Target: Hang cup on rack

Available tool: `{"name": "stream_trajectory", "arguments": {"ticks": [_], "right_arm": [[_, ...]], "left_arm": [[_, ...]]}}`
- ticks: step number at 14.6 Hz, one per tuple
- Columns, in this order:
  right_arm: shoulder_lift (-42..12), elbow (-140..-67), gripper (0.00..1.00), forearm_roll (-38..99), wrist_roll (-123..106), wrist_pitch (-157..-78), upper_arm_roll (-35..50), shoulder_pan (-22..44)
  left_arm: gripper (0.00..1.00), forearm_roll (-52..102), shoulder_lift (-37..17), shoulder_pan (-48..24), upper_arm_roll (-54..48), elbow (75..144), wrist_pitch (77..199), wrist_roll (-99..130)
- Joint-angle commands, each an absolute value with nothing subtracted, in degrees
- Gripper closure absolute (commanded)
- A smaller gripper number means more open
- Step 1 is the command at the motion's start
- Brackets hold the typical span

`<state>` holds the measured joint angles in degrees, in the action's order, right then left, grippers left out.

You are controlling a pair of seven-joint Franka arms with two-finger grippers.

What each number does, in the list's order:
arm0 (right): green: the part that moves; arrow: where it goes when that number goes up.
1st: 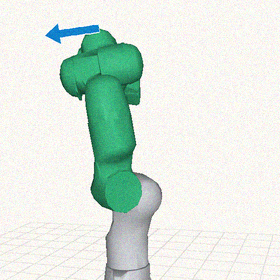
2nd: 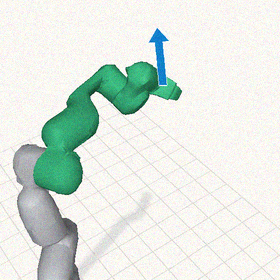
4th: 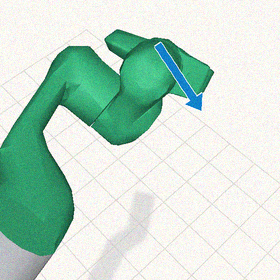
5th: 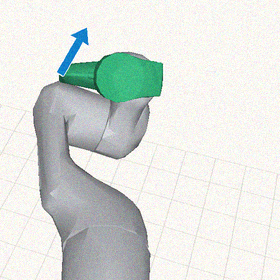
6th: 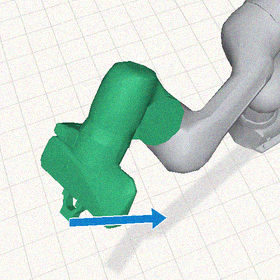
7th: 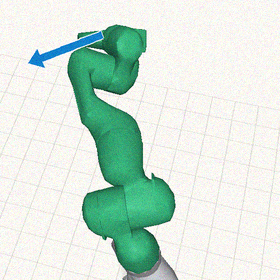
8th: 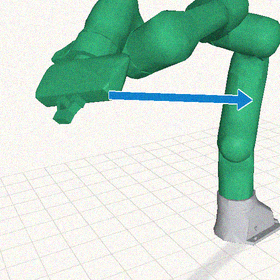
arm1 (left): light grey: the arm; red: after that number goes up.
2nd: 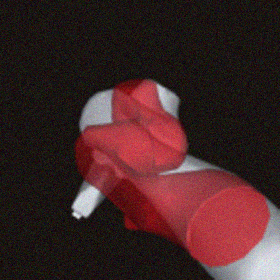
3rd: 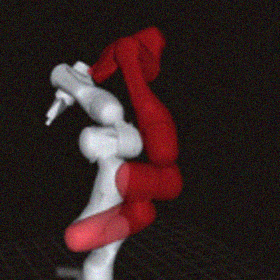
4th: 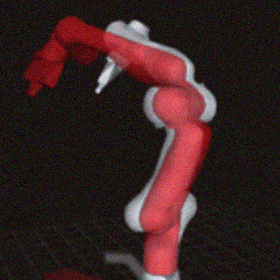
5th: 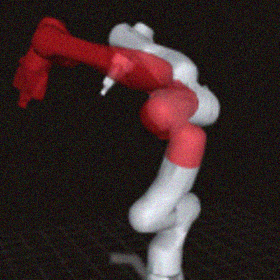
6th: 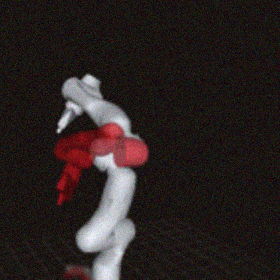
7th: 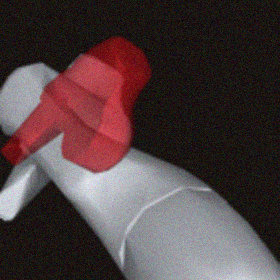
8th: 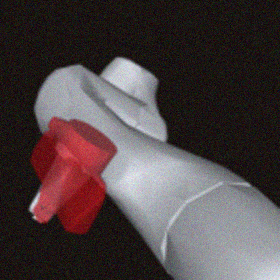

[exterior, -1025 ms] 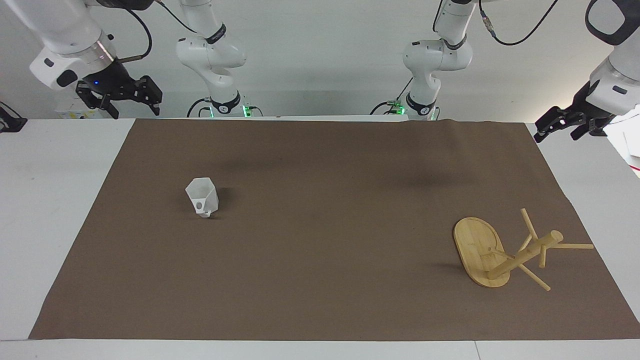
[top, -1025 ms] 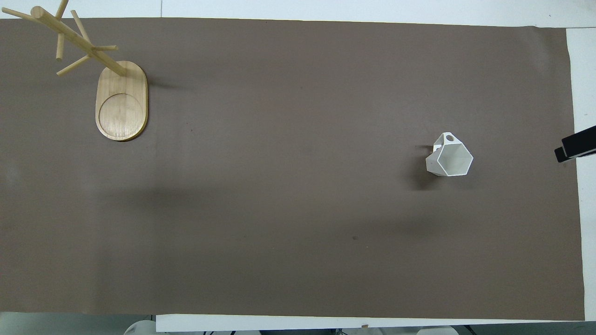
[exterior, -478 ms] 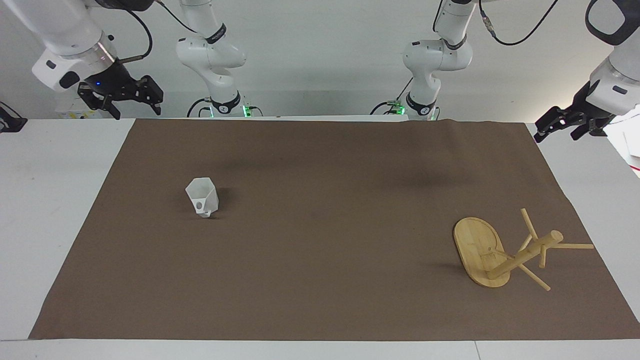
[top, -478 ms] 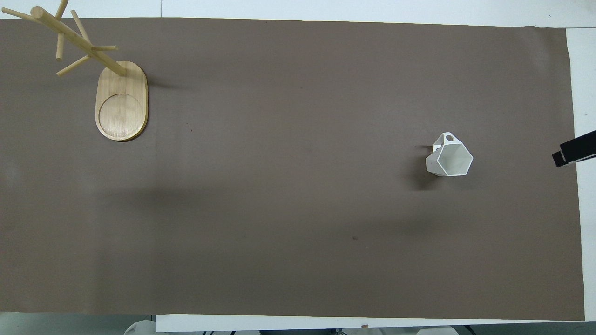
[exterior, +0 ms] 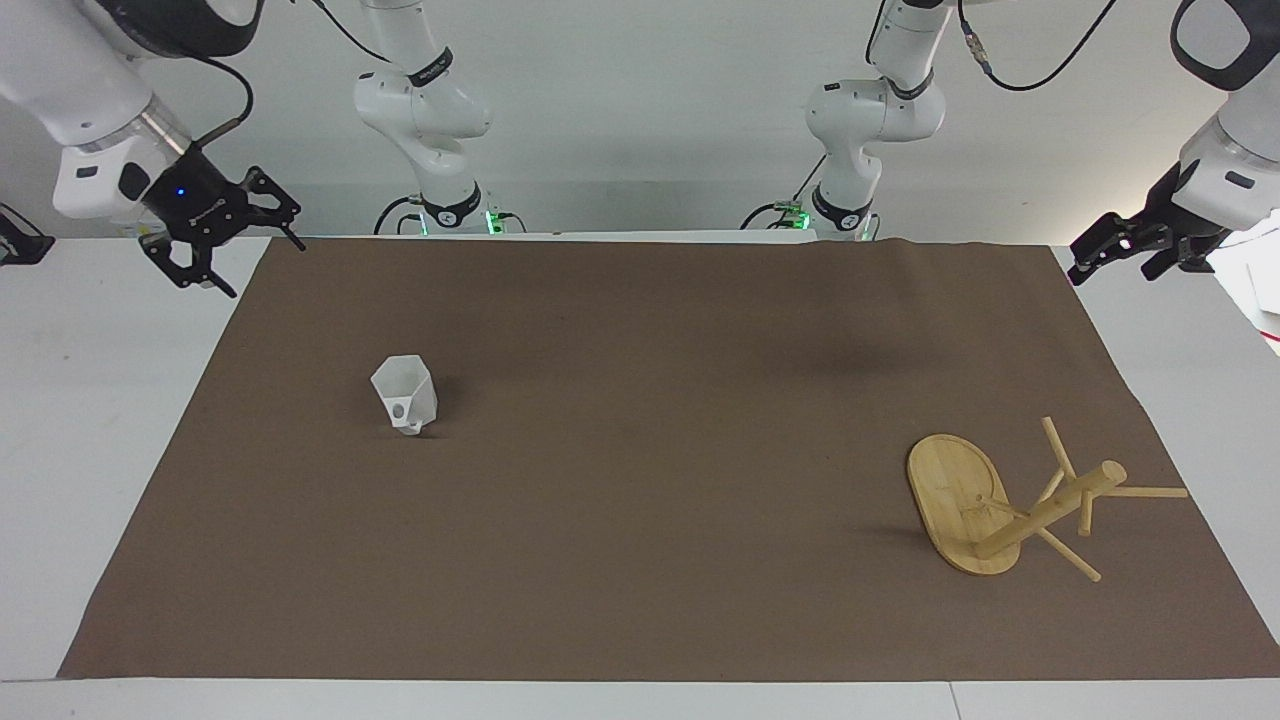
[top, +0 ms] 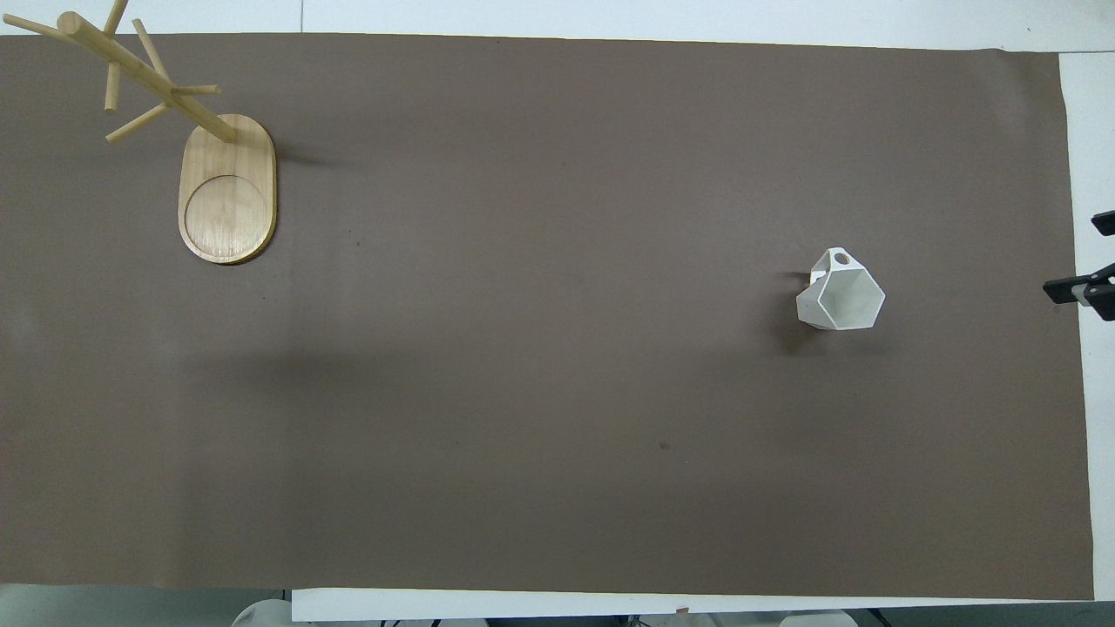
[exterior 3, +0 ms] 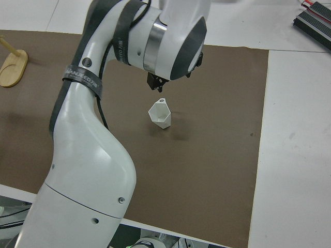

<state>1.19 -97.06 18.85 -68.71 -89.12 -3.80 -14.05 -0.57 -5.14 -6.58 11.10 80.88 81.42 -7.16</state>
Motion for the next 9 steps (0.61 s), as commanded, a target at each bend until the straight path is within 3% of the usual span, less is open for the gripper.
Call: {"name": "stream_trajectory", "arguments": {"ticks": [1, 5, 9], "right_arm": [[-4.19, -98.44, 0.01, 28.97, -88.97, -89.22, -3.52, -18.88], [-13.7, -98.87, 0.01, 41.64, -109.03, -84.65, -3.52, -25.04], [-20.29, -108.97, 0.01, 55.18, -130.92, -82.79, -3.6, -27.24]], "left_arm": [[0.0, -1.41, -3.34, -7.03, 11.07, 83.23, 82.18, -7.12], [0.0, -1.41, -3.25, -7.03, 11.07, 83.23, 82.18, -7.12], [0.0, -1.41, -3.25, -7.03, 11.07, 83.23, 82.18, -7.12]]}}
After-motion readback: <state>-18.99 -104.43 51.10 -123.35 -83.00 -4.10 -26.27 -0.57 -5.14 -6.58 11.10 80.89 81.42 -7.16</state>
